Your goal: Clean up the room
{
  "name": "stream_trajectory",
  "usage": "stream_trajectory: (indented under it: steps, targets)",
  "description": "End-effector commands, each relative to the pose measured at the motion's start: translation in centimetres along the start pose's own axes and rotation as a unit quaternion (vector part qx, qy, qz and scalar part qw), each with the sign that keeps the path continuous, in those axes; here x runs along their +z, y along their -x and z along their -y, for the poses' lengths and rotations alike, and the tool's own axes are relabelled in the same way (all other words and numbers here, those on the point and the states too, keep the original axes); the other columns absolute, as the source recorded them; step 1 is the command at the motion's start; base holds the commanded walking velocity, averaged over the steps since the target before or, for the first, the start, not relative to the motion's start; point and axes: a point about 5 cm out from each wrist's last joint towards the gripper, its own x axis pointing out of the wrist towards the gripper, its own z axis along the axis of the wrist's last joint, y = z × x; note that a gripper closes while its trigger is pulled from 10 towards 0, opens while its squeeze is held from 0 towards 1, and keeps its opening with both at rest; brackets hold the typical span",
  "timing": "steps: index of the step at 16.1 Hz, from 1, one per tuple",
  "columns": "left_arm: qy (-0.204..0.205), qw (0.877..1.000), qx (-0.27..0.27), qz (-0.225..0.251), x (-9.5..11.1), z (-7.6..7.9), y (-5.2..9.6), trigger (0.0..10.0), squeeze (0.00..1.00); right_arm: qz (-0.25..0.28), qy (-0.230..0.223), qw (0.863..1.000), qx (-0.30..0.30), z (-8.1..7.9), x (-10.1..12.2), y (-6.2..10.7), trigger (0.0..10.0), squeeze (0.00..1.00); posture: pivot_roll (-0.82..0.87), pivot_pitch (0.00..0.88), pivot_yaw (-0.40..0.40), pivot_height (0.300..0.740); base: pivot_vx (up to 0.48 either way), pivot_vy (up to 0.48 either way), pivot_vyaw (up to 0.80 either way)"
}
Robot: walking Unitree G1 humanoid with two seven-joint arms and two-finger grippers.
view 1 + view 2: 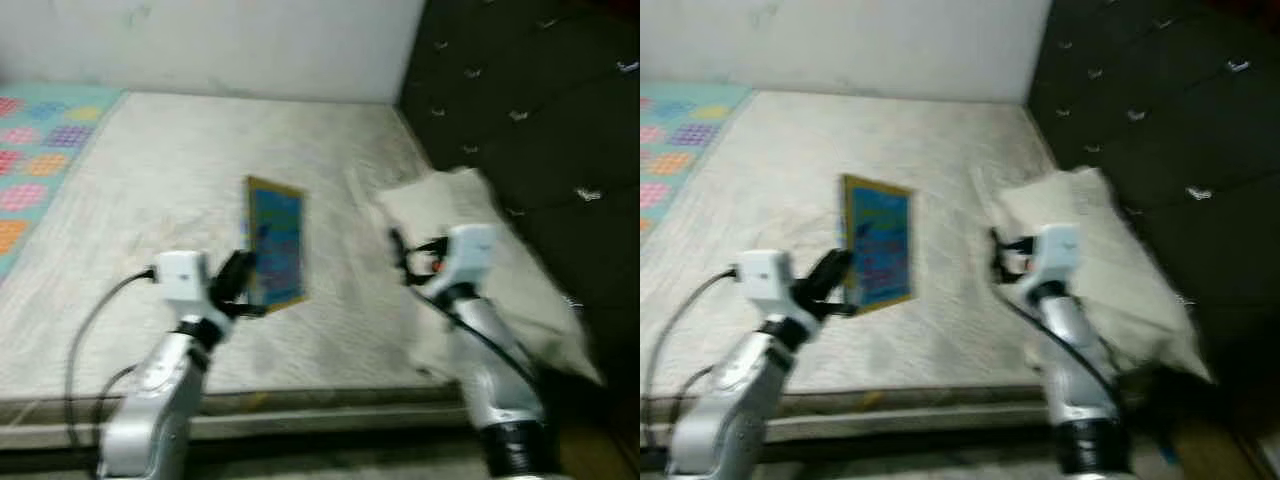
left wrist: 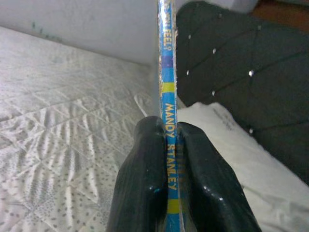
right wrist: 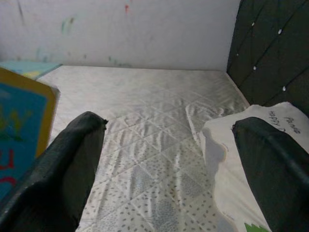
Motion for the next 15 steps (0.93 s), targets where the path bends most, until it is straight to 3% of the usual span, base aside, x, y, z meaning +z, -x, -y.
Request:
stream_trajectory:
  steps: [1,5,15]
  targets:
    - [0.001,1.000,-0.013,0.020,0.80,0.61,-0.31,10.0,0.00,0.004,0.009,1.000,-0.011,0.93,0.33,0.12,10.0,0.00,-0.01,0.037,-0.058,0.740,0.000,-0.386,0.00]
    - [-0.001,1.000,-0.012,0.021,0.82,0.59,-0.36,10.0,0.00,0.004,0.010,1.000,-0.011,0.97,0.26,0.04,10.0,0.00,-0.01,0.032,-0.058,0.740,0.000,-0.333,0.00]
    - [0.001,0.999,-0.035,0.040,1.24,0.86,-0.26,10.0,0.00,0.012,0.020,1.000,0.006,0.68,0.43,0.03,10.0,0.00,-0.01,0.024,-0.058,0.740,0.000,0.000,0.00]
